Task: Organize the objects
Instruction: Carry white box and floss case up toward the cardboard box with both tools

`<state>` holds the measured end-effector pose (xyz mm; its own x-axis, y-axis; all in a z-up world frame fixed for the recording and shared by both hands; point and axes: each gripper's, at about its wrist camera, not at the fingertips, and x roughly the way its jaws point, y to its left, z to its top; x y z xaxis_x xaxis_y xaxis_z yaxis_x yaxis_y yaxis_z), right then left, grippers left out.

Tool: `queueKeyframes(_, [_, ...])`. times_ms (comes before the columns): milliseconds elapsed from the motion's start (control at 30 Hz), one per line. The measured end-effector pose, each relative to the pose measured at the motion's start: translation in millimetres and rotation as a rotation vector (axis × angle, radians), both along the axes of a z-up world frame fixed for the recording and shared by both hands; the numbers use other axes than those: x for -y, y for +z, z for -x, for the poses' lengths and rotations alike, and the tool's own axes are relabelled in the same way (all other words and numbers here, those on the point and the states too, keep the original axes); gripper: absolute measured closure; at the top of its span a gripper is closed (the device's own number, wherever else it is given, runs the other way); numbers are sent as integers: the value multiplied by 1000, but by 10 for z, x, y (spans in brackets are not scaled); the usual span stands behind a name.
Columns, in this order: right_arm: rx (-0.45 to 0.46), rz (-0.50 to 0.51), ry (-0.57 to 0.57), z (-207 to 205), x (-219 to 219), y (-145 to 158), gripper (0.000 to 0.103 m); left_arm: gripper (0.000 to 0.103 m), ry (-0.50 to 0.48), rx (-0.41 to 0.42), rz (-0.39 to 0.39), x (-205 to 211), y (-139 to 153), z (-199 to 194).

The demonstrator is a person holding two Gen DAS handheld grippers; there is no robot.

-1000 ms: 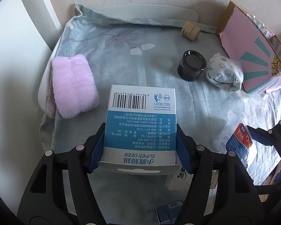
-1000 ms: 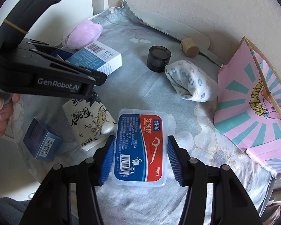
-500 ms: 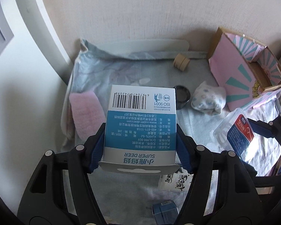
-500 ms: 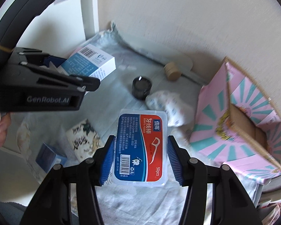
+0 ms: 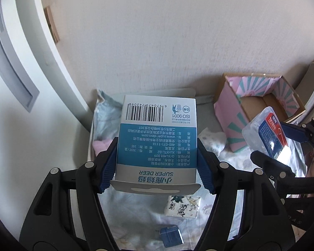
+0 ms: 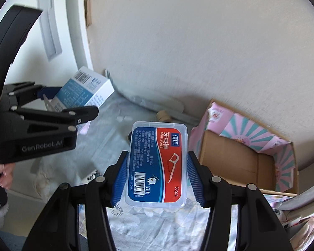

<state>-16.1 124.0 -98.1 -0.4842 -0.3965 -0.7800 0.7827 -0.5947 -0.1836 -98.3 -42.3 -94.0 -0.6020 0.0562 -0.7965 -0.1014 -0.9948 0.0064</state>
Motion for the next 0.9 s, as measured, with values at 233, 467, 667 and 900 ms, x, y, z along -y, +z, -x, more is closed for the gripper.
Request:
queueKeyframes(233, [-30,51,-54,9,-183,452,53,39,11,-60,-8,-166,352,-61])
queueKeyframes(467, [-35,105,-128,112,-417,747,53,39,15,-94,-25,-356,582,-129])
queueKeyframes(667, [-47,115,-173,193,-629,844,53,39,3,-109,-33,-552,676,-167])
queueKeyframes(900, [-50,117,-232,301,-948,911,53,39,-20,-113,-53,-869,704,-155])
